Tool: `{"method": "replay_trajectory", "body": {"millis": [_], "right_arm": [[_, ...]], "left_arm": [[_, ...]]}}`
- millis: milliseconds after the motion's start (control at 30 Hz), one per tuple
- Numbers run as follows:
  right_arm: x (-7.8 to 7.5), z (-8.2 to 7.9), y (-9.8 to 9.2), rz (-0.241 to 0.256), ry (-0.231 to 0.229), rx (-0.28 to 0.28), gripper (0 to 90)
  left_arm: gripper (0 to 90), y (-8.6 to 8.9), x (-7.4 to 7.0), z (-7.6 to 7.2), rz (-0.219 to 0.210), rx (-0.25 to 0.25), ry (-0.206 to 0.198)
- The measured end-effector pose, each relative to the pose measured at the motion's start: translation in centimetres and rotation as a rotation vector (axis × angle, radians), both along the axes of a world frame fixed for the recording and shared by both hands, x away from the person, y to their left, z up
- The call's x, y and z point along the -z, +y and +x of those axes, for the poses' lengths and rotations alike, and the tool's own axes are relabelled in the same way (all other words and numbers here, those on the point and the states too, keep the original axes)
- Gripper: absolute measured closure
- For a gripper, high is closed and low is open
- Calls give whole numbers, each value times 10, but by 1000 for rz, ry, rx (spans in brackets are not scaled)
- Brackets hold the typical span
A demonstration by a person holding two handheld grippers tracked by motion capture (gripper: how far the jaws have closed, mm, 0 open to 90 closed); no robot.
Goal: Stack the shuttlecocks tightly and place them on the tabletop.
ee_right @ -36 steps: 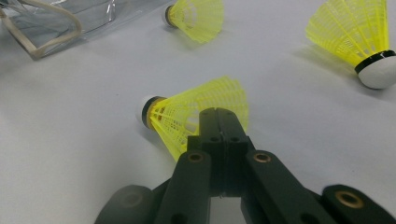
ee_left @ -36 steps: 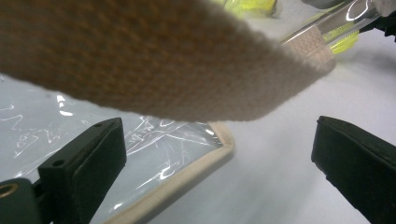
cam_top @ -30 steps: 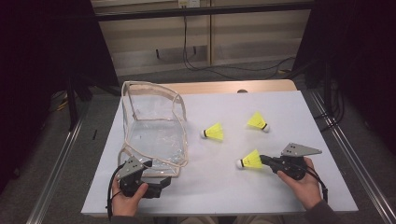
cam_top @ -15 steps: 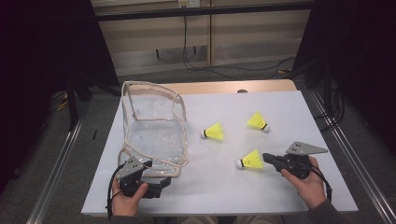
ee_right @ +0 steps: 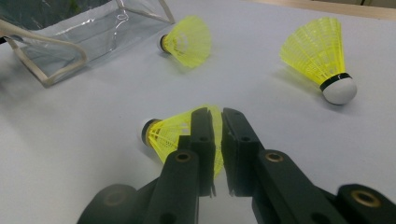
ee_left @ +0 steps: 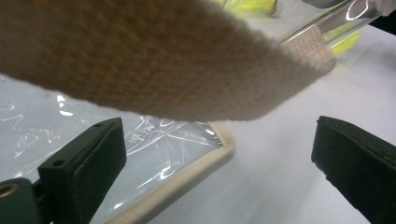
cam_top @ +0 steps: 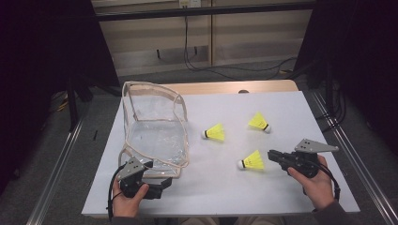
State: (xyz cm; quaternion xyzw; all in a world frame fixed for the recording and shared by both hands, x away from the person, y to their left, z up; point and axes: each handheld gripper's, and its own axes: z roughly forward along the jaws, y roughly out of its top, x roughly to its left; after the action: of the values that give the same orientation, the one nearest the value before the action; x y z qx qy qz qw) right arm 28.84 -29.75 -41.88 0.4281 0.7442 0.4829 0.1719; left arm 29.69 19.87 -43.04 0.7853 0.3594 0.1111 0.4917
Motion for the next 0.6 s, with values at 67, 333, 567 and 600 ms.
{"method": "replay_trajectory", "body": {"millis": [67,333,567,600], "right_arm": [[-2,-1,1,6,-4,-8,821],[0,-1,8,-5,0,-32,708],[8,0,17,-16,27,-60,564],[8,0,17,-16,27,-60,564]], "left_arm": [[30,0,0,0,0,-1,0],[30,0,0,0,0,-2,1],[31,0,0,0,-2,-2,0],[30,0,0,0,-2,-2,0]]}}
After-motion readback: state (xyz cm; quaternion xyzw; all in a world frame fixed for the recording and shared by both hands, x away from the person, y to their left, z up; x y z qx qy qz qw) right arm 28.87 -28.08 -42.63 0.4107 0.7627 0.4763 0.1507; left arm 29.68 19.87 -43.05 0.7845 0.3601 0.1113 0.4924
